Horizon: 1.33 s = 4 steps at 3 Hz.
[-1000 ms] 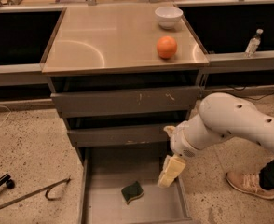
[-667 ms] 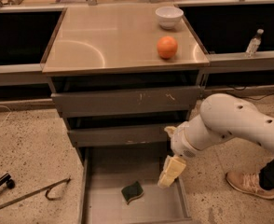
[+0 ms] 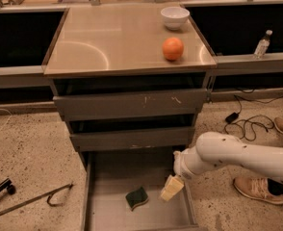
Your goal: Pick sponge from bottom drawer and place on counter
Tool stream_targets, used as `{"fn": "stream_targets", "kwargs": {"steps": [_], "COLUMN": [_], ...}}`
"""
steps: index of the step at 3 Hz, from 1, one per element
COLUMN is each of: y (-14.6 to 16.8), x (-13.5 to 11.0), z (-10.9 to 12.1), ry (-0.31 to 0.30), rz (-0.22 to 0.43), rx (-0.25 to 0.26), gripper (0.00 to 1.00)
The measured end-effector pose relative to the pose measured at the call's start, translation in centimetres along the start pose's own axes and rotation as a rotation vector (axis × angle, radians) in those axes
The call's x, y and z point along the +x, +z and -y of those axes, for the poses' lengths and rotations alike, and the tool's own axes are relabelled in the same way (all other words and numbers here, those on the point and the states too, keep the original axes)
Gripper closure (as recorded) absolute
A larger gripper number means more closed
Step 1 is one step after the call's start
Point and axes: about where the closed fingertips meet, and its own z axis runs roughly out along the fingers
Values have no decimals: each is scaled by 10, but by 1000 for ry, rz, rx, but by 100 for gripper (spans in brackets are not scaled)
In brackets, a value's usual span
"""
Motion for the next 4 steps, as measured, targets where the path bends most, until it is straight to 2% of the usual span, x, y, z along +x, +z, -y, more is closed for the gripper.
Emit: {"fn": "stream_targets", "kwargs": {"steps": [1, 2, 3, 4], "y": [62, 111, 111, 138], "x": [39, 66, 66, 59], "z": [26, 28, 28, 29], "ry": [139, 188, 188, 169], "rz": [34, 99, 99, 106], "rx": [24, -16, -16, -49], "gripper": [0, 0, 0, 0]}}
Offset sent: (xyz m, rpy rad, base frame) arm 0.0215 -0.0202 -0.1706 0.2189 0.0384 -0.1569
